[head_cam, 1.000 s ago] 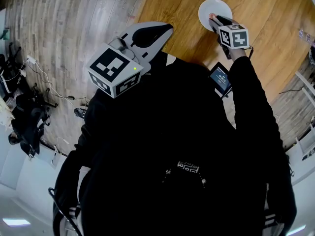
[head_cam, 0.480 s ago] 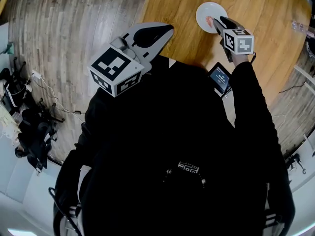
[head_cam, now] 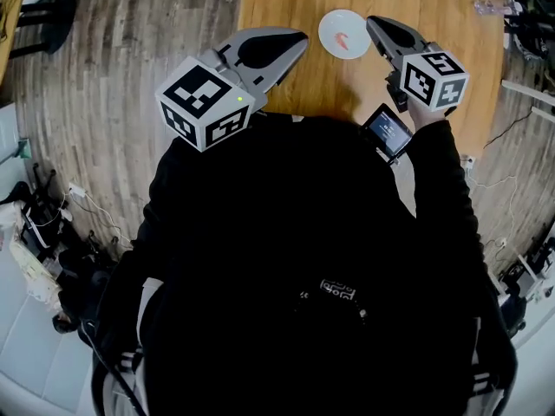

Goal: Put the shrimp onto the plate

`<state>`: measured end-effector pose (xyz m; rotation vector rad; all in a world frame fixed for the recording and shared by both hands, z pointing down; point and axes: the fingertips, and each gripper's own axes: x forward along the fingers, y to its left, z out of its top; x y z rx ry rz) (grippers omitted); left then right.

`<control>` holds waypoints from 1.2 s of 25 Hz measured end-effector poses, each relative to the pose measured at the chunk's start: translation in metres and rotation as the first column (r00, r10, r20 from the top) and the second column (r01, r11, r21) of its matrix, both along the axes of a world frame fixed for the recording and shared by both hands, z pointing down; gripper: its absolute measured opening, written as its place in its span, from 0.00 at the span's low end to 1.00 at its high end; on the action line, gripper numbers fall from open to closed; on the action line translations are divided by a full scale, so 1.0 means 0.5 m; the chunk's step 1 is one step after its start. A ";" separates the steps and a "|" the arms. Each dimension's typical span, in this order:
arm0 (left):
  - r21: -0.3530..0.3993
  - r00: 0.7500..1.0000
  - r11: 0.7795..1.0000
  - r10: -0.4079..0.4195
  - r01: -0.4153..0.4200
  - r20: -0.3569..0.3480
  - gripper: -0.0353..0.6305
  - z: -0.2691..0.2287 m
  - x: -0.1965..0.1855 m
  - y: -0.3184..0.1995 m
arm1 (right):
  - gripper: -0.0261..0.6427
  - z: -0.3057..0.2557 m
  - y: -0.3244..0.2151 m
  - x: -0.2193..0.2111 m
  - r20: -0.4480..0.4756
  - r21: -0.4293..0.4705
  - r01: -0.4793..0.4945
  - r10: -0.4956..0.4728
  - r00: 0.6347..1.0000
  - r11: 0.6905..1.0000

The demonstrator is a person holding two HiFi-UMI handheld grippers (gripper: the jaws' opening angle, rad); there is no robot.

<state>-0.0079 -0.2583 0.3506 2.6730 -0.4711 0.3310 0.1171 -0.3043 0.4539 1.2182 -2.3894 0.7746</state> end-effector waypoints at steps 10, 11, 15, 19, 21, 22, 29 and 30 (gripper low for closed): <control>0.142 0.981 0.984 0.129 -0.108 -0.144 0.05 -0.121 0.051 -0.020 | 0.07 -0.354 0.095 -0.039 0.215 0.329 -0.058 -0.015 0.977 0.942; 0.148 0.976 0.980 0.152 -0.129 -0.154 0.05 -0.131 0.061 -0.009 | 0.07 -0.374 0.114 -0.037 0.219 0.345 -0.070 -0.008 0.976 0.936; 0.151 0.958 0.968 0.225 -0.199 -0.179 0.05 -0.169 0.100 0.017 | 0.07 -0.409 0.157 -0.021 0.119 0.375 -0.060 0.016 0.993 0.925; 0.160 0.944 0.956 0.275 -0.248 -0.183 0.05 -0.175 0.110 0.021 | 0.07 -0.405 0.146 -0.020 0.089 0.363 -0.049 0.017 0.996 0.930; 0.159 0.934 0.953 0.288 -0.258 -0.209 0.05 -0.179 0.101 0.040 | 0.07 -0.398 0.160 -0.040 0.076 0.348 -0.031 0.004 0.997 0.937; 0.152 0.930 0.954 0.287 -0.257 -0.229 0.05 -0.183 0.098 0.051 | 0.07 -0.399 0.170 -0.047 0.070 0.339 -0.022 -0.002 0.998 0.940; 0.155 0.915 0.937 0.340 -0.312 -0.218 0.05 -0.154 0.093 0.060 | 0.07 -0.384 0.150 -0.070 0.034 0.323 0.026 -0.039 0.999 0.946; 0.146 0.913 0.935 0.350 -0.324 -0.210 0.05 -0.139 0.092 0.054 | 0.07 -0.372 0.143 -0.075 0.022 0.317 0.036 -0.046 0.999 0.948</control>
